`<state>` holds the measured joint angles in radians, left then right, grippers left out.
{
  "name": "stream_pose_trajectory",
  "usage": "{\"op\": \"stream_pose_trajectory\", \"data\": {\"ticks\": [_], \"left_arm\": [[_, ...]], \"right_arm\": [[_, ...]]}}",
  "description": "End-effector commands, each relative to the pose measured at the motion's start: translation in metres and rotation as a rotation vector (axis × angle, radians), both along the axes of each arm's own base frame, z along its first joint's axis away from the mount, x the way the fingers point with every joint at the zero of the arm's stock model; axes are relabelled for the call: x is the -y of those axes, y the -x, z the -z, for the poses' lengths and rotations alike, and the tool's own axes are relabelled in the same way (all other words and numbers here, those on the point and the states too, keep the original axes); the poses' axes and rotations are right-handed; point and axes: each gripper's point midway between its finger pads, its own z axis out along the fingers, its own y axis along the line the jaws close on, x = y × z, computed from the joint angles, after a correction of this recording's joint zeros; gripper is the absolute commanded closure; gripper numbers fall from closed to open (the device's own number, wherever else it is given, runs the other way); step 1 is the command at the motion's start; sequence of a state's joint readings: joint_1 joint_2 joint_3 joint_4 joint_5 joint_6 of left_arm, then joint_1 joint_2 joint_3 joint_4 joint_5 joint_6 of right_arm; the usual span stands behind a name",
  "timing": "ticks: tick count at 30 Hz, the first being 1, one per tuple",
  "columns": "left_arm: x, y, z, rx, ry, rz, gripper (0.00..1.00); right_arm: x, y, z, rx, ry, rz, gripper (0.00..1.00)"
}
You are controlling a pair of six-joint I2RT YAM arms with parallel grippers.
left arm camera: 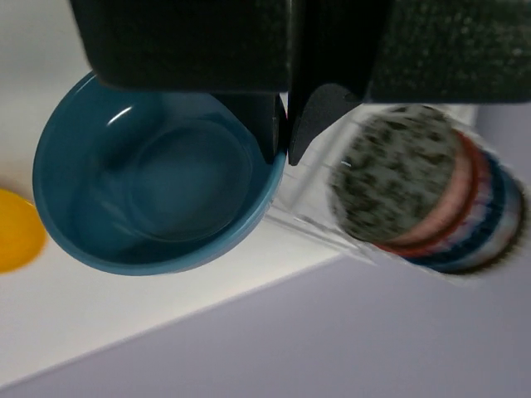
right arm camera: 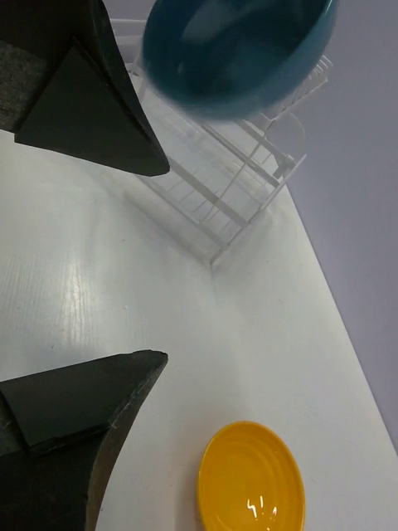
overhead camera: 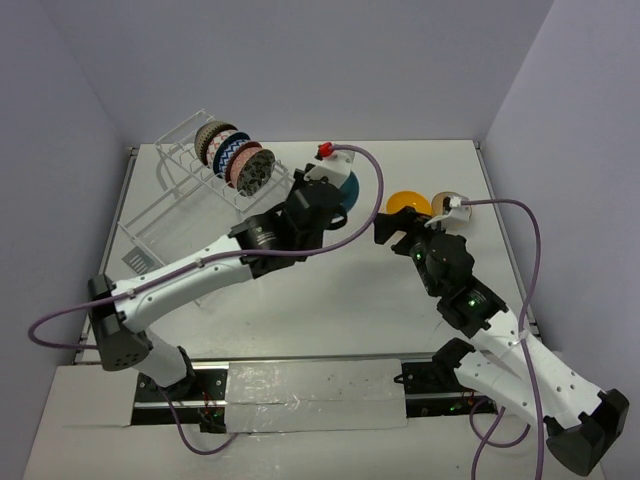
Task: Load the bowls into the dish rack
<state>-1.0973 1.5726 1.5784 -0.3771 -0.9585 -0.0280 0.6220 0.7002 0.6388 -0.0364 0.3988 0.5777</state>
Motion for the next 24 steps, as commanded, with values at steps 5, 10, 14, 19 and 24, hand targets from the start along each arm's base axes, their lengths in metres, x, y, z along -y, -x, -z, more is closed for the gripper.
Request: {"op": "stream_pose_trajectory", "data": {"ticks": [5,10,14,19,24], "left_arm": [[-0.127,-0.023,-0.133,0.320,-0.156,-0.206,1.00],[-0.207,-0.057,-0.174,0.371,-0.282,-0.318,1.00],[-0.242,-0.077,-0.188,0.372,-0.418,-0.341,1.00],[-0.285,-0.102,-0.184,0.350,-0.536,-0.397,1.00],[-0.295,-0.136,-0.168,0.327,-0.585,-0.385,1.00]], "right_arm": [[0.010,0.009,0.018,-0.013,0.040,0.011,0.04],[0.002,0.010,0.033,-0.048,0.062,-0.030,0.00],[-0.002,0.008,0.039,-0.070,0.084,-0.049,0.00],[-0.002,0.009,0.042,-0.070,0.089,-0.050,0.00],[0.000,0.011,0.052,-0.092,0.110,-0.054,0.00]]}}
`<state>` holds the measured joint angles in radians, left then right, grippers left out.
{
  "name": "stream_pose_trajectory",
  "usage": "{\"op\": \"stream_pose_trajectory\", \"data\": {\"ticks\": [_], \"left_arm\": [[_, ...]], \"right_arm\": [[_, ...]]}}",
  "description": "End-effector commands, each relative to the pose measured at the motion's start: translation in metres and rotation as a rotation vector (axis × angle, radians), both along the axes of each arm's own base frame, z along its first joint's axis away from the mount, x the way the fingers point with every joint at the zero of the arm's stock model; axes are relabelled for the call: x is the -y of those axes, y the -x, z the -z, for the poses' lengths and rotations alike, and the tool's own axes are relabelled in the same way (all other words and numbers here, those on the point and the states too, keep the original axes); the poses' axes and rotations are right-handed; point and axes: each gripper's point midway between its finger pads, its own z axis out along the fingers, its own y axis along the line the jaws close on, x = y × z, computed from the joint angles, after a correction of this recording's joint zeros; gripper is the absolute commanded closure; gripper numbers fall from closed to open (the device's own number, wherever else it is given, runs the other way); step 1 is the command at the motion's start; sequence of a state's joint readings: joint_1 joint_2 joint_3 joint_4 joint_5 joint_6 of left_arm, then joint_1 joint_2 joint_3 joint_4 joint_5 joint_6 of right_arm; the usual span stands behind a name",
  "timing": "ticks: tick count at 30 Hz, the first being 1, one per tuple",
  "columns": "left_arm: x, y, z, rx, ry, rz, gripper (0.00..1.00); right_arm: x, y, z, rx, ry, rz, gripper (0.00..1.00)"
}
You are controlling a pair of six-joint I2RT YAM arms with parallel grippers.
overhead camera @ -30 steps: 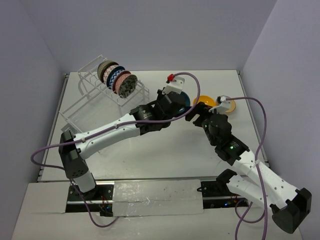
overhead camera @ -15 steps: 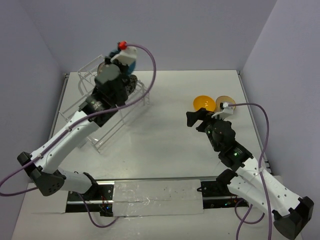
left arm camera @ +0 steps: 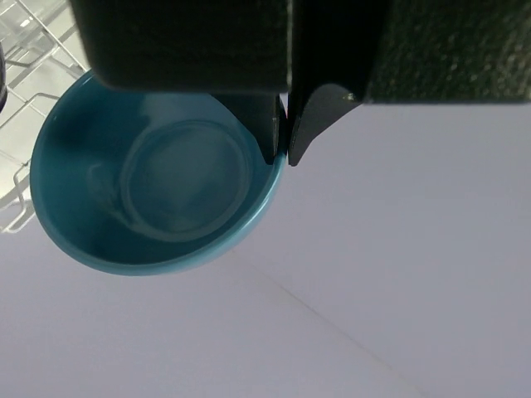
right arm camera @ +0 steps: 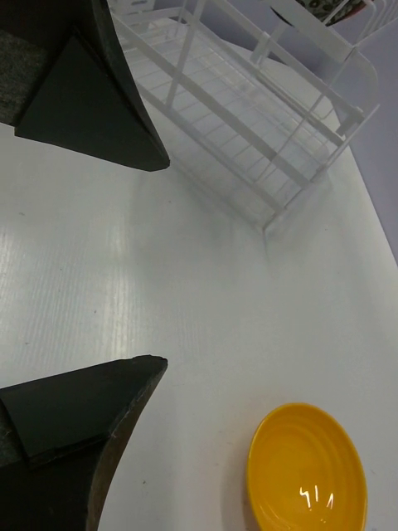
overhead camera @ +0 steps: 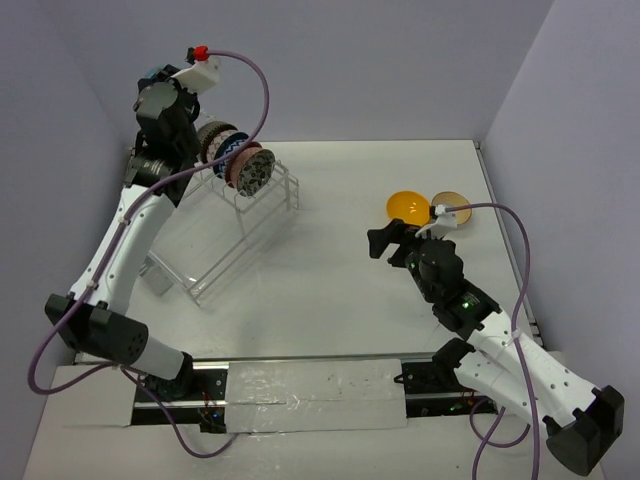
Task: Load the bowls into the dish rack
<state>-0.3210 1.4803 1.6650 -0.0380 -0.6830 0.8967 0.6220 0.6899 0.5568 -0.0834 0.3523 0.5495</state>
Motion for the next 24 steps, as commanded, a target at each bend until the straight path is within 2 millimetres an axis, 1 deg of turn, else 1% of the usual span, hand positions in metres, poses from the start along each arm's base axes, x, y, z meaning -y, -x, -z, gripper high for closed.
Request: {"op": "stream_pose_trajectory", "data": {"ticks": [1,3,5,6,7,9,12,18,20,24], "left_arm": [[0.008,-0.022,-0.013,0.031,-0.045,0.071,1.00],[0.010,-0.029,-0.004,0.015,-0.048,0.089,1.00],[0.009,-0.038,0.012,-0.018,-0.056,0.091,1.00],[0.006,-0.040,0.014,-0.013,-0.058,0.077,1.00],[0.005,-0.046,0.023,-0.034,-0.068,0.072,1.00],[0.002,-0.055,0.035,-0.055,-0.071,0.059,1.00],[0.000,-0.061,0.045,-0.077,-0.082,0.042,1.00],[0.000,-0.063,0.067,-0.115,-0.076,0.041,1.00],[0.002,-0.063,0.075,-0.135,-0.070,0.054,1.00],[0.009,-0.062,0.085,-0.160,-0.065,0.076,1.00]], "right_arm": [[0.002,0.003,0.006,-0.003,0.027,-0.005,0.00],[0.004,0.003,0.009,-0.008,0.037,0.000,0.00],[0.005,0.003,0.010,-0.009,0.039,0.003,0.00],[0.005,0.003,0.012,-0.010,0.038,0.001,0.00],[0.004,0.003,0.012,-0.008,0.035,0.002,0.00],[0.003,0.003,0.013,-0.010,0.033,-0.002,0.00],[0.003,0.002,0.015,-0.017,0.041,-0.003,0.00],[0.003,0.001,0.019,-0.020,0.041,0.000,0.00],[0.001,0.001,0.020,-0.024,0.037,-0.004,0.00],[-0.002,0.000,0.021,-0.030,0.034,-0.012,0.00]]}}
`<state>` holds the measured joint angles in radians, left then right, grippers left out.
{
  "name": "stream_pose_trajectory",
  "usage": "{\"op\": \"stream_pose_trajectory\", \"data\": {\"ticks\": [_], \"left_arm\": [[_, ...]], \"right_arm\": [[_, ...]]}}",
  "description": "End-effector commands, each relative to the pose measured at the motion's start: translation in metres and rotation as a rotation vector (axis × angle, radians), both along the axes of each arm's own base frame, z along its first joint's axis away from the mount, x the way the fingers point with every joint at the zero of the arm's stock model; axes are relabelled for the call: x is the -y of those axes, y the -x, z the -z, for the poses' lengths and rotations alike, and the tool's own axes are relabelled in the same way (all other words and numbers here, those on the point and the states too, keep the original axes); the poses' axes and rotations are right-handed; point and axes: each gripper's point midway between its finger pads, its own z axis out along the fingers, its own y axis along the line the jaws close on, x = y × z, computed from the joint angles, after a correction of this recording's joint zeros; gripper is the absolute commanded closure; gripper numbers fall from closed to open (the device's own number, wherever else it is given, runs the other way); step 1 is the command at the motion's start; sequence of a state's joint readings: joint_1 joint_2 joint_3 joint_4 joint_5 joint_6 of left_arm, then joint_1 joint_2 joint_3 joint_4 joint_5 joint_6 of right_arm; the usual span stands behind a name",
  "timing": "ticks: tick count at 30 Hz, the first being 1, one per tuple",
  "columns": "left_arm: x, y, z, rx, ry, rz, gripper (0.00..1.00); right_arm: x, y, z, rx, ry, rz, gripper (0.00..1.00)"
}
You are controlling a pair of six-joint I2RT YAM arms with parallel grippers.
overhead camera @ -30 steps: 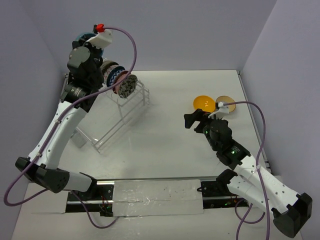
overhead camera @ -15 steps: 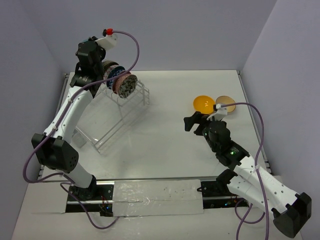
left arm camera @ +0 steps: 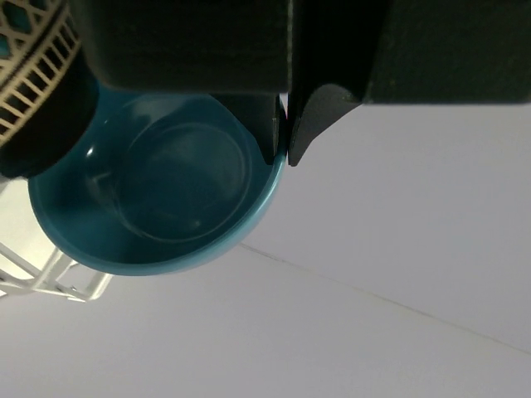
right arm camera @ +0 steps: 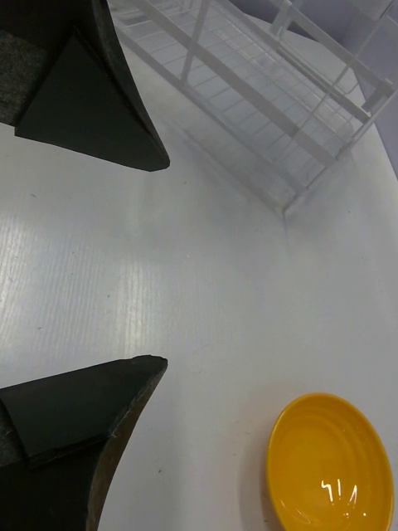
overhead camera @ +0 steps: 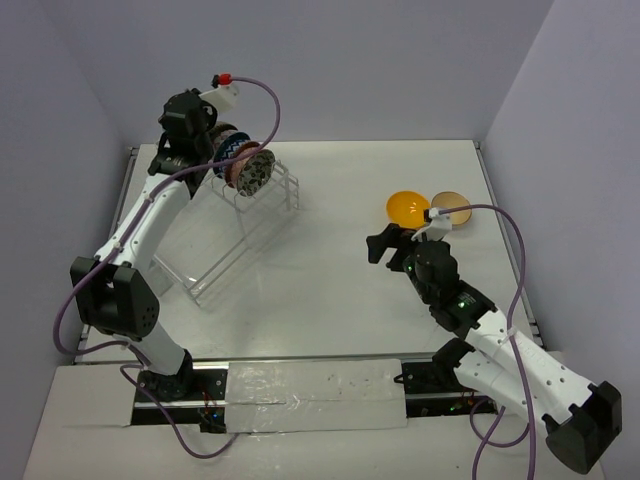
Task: Load the bowls into the dish rack
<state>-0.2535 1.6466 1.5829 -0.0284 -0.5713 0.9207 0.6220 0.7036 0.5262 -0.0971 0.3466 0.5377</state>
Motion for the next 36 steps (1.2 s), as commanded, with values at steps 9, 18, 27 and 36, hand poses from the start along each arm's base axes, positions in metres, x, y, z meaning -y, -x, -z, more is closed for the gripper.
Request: {"op": "stream_pose_trajectory", "data": {"ticks": [9,18,27,36], "left_arm": [[0.024,0.012,-0.011,0.062,0.006,0.056,1.00],[0.025,0.015,-0.034,0.137,-0.021,0.015,1.00],[0.031,0.018,-0.045,0.150,-0.029,0.018,1.00],[0.035,0.021,-0.007,0.062,-0.033,0.041,1.00]], "right_arm": [[0.000,0.000,-0.003,0.023,-0.023,0.002,0.00],[0.002,0.003,-0.005,0.027,-0.024,0.004,0.00],[0.003,0.003,-0.005,0.030,-0.025,0.010,0.00],[0.001,0.003,-0.005,0.027,-0.027,0.001,0.00]]}}
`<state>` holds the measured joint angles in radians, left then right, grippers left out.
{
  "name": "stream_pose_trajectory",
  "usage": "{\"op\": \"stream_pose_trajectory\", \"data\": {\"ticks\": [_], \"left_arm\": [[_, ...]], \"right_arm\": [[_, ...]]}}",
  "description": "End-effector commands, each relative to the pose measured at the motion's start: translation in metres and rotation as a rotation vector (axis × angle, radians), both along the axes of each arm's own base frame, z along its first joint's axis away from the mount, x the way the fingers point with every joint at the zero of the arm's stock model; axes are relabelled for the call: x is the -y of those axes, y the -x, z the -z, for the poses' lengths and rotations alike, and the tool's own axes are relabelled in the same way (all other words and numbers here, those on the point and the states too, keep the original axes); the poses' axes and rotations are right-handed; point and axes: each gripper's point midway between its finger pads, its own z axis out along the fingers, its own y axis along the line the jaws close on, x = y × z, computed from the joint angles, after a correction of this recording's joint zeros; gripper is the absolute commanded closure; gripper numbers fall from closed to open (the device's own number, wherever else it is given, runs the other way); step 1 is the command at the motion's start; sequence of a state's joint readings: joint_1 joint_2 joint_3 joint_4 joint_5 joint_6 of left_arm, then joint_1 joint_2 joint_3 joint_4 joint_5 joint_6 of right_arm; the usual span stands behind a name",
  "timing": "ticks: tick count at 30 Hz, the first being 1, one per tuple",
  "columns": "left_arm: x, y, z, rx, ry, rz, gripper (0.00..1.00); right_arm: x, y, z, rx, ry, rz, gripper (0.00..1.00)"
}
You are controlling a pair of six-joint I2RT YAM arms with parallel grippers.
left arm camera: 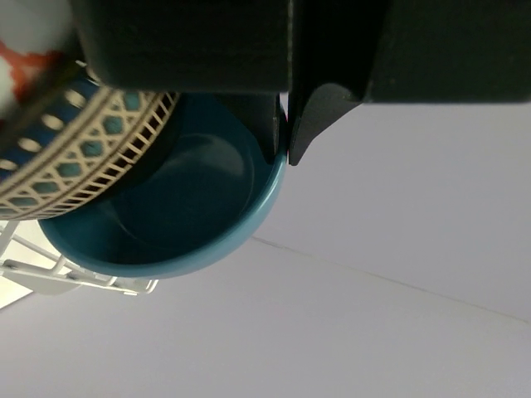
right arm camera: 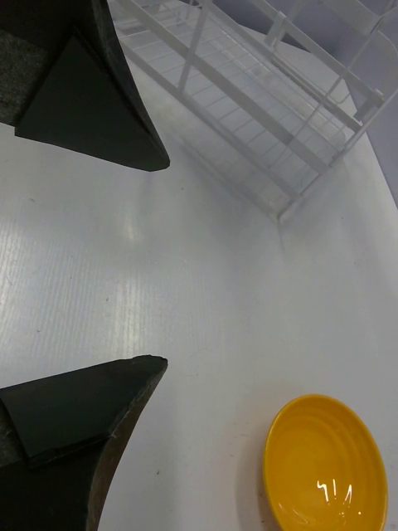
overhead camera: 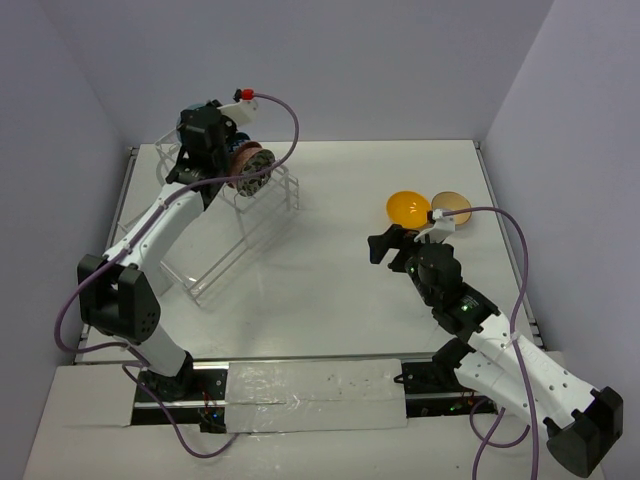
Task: Load the bowls into the dish rack
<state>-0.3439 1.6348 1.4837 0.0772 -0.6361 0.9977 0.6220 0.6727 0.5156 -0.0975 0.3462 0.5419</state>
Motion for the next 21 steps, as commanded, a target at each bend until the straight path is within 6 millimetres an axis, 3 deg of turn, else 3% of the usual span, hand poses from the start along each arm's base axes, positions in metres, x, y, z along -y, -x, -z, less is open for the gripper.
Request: {"op": "stream_pose_trajectory", "data": {"ticks": [1,8,14,21], "left_arm": [[0.002,0.014,-0.020,0.062,0.031,0.014,1.00],[0.006,0.017,-0.012,0.051,0.029,0.026,0.94],[0.015,0.022,-0.009,0.036,0.042,0.047,0.96],[0.022,0.026,-0.007,0.023,0.058,0.064,0.80]], "right_arm": [[-0.001,0.000,-0.001,0.012,-0.012,0.001,0.00],[0.000,0.000,0.001,0.008,-0.012,0.003,0.00],[0.001,0.001,0.002,0.006,-0.015,0.008,0.00],[0.002,0.002,0.001,0.009,-0.020,0.009,0.00]]}}
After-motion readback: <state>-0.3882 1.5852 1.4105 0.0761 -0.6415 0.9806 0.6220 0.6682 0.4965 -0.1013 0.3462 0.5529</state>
